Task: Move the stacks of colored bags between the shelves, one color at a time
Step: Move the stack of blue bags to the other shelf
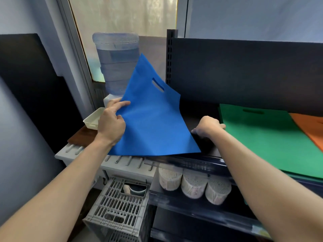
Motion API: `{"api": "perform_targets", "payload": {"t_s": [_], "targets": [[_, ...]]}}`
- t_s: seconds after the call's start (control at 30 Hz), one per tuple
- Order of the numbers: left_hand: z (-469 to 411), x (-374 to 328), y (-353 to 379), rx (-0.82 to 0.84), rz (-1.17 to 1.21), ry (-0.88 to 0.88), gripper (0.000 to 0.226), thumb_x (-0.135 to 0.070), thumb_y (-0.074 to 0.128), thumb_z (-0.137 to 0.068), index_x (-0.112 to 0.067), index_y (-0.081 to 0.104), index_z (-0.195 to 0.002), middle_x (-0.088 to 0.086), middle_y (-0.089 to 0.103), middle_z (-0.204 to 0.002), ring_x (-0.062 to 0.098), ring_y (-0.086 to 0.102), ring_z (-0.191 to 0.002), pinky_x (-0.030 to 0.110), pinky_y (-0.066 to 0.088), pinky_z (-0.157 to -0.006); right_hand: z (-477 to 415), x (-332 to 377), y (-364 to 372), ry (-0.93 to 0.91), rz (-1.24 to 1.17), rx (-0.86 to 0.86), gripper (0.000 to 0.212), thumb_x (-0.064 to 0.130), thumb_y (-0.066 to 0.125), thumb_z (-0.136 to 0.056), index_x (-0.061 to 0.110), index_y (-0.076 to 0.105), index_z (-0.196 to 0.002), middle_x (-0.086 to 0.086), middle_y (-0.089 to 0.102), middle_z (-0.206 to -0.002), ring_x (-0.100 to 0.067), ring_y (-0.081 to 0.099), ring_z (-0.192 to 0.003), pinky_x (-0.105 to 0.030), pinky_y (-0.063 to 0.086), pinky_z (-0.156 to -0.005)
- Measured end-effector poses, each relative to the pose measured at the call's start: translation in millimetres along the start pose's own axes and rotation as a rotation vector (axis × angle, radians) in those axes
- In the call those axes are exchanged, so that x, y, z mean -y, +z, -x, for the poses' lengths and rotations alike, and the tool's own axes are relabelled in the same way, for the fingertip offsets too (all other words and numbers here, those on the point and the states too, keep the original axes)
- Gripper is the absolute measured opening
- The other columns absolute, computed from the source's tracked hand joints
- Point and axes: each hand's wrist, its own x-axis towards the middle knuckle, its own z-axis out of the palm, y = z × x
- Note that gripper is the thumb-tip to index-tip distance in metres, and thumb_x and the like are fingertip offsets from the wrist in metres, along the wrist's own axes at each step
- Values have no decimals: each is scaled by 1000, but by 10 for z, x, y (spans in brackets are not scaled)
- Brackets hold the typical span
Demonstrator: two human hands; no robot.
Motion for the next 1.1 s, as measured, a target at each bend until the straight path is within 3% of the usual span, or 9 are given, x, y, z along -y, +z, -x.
{"api": "perform_targets", "payload": {"t_s": [0.1, 0.27, 0.37, 0.43, 0.5, 0.57, 0.77, 0.93, 1.1], "targets": [[0, 27, -72, -19, -29, 0, 55, 19, 35, -79, -7, 60, -120, 2, 47, -132, 16, 45, -124, 27, 36, -107, -7, 62, -37, 22, -2, -35, 47, 32, 70, -79, 9, 58, -117, -15, 52, -127, -38, 42, -122, -41, 37, -94], [-3, 10, -126, -18, -25, -4, 55, 19, 35, -79, -8, 60, -120, -4, 46, -128, 1, 42, -113, 14, 33, -102, -82, 63, -40, -15, -138, -92, 26, 15, 65, -85, 0, 61, -106, -17, 60, -115, -34, 51, -114, -27, 39, -72], [-6, -13, -147, -17, -11, -11, 55, 19, 35, -80, -8, 60, -120, -8, 45, -124, -3, 40, -111, 8, 30, -99, -52, 27, -47, -4, -273, -135, 5, 4, 61, -83, 3, 57, -85, -19, 62, -111, -34, 58, -104, -28, 41, -71], [-5, -41, -151, -14, 8, -23, 54, 19, 35, -80, -8, 60, -120, -10, 44, -123, -4, 40, -111, 10, 31, -101, -1, 25, -67, -18, -320, -189, 9, 2, 55, -84, 3, 49, -78, -19, 61, -112, -35, 58, -104, -29, 41, -72], [-14, -67, -145, -17, 39, -34, 54, 19, 35, -81, -8, 60, -120, -10, 43, -123, -2, 40, -113, 14, 32, -104, 60, 34, -115, -55, -344, -227, 6, 3, 51, -86, 2, 54, -91, -18, 59, -117, -36, 55, -108, -31, 42, -76], [-31, -77, -130, -23, 76, -54, 54, 19, 36, -81, -8, 61, -119, -7, 44, -128, 5, 43, -118, 24, 35, -108, 97, 48, -207, -113, -373, -254, 24, 4, 49, -85, 4, 56, -108, -17, 56, -120, -36, 54, -109, -34, 44, -81], [-141, 16, -50, -71, 282, -172, 58, 18, 38, -78, -24, 63, -110, 0, 46, -134, 19, 50, -121, 23, 46, -92, 252, -30, -799, -257, -435, -472, 33, 0, 46, -82, 8, 58, -112, -14, 56, -119, -34, 52, -106, -29, 37, -75], [-174, -42, 134, -9, 413, -250, 56, 21, 35, -79, -11, 61, -117, -7, 53, -110, 6, 59, -86, 4, 48, -62, 409, -217, -1289, -255, -494, -707, 43, 0, 47, -81, 11, 59, -120, -13, 56, -124, -32, 53, -112, -29, 43, -87], [-163, 21, 401, 135, 391, -243, 61, 24, 33, -75, -15, 62, -112, 3, 54, -124, 22, 56, -108, 31, 51, -89, 528, -463, -1460, -204, -485, -840, 43, 0, 48, -82, 12, 58, -122, -14, 58, -124, -33, 53, -115, -32, 43, -93]]}}
